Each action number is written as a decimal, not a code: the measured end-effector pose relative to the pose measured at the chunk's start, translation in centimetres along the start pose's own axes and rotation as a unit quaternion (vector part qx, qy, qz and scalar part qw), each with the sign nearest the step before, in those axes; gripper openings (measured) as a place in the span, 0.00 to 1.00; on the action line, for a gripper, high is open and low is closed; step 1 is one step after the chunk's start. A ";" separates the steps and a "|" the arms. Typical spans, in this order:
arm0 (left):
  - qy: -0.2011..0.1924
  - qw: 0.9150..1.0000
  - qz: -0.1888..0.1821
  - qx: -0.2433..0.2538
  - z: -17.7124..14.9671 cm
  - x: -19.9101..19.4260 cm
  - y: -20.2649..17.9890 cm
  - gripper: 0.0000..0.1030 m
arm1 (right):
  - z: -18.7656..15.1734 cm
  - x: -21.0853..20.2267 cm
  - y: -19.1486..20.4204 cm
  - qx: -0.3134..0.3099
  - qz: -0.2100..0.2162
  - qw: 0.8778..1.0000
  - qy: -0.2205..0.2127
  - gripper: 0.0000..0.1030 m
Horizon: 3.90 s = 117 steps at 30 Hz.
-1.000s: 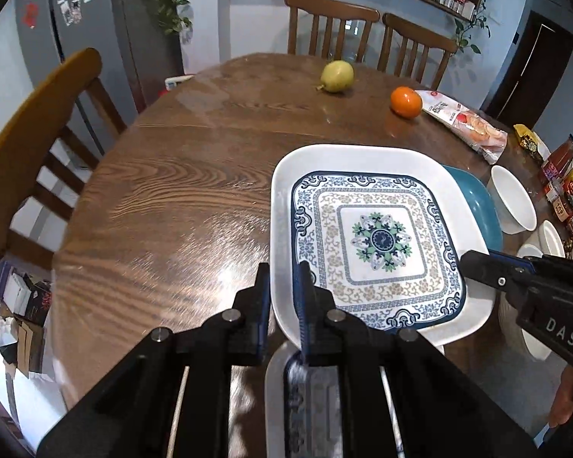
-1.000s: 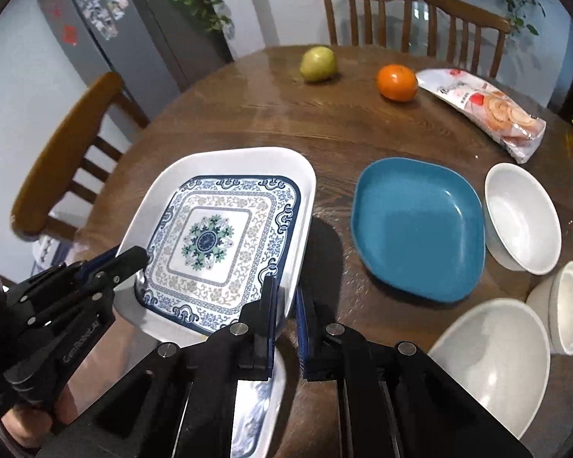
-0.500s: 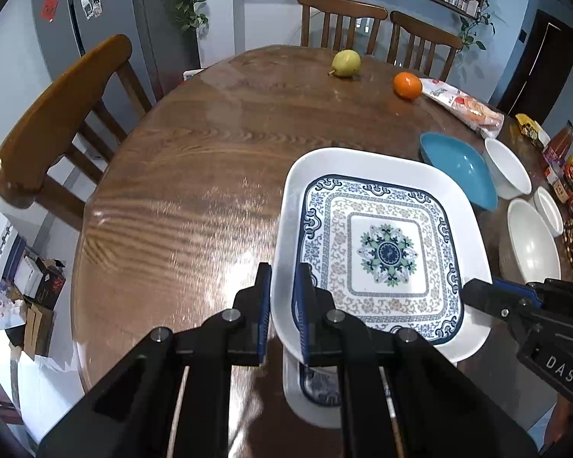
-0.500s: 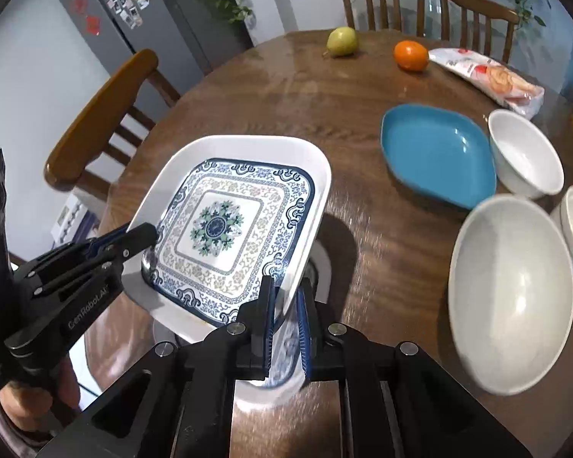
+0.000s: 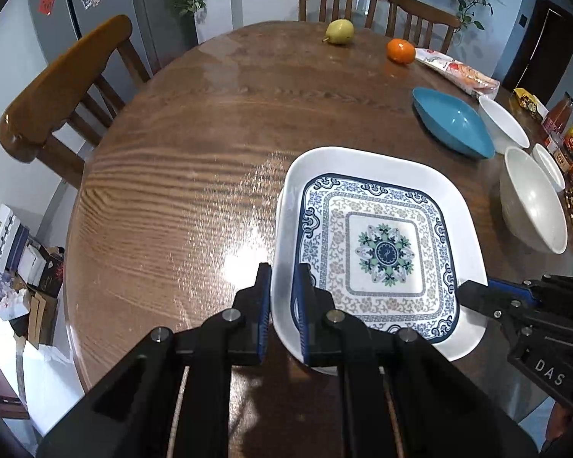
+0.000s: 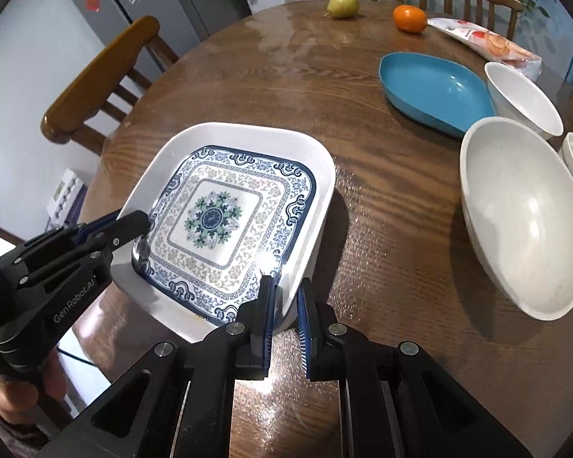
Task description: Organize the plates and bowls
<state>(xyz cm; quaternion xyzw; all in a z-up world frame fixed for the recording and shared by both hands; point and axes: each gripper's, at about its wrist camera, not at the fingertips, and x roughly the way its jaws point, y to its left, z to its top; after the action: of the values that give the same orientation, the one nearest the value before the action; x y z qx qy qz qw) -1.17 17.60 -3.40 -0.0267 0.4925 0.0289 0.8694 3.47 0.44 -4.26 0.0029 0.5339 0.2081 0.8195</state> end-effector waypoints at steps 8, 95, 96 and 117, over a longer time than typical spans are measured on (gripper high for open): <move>0.028 1.000 0.006 -0.001 -0.5 1.2 -0.4 0.10 | 0.5 0.4 0.6 -0.022 -0.026 0.999 0.007 0.13; 0.055 0.995 -0.071 0.041 17.5 10.5 -14.5 0.77 | 12.5 -0.9 -17.7 0.165 -0.030 0.986 -0.014 0.48; 0.055 0.995 -0.070 0.044 17.5 10.9 -14.6 0.76 | 12.6 -0.5 -17.9 0.165 -0.029 0.986 -0.010 0.47; 0.028 0.993 -0.071 0.088 17.0 12.6 -15.6 0.12 | 13.6 2.6 -17.4 0.132 -0.054 0.990 0.008 0.08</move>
<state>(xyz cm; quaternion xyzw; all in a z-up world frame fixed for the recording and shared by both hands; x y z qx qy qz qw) 20.99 3.66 -5.16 0.0143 0.5138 -0.0776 0.8543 22.16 -11.62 -4.67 0.0807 0.5625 0.0912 0.8178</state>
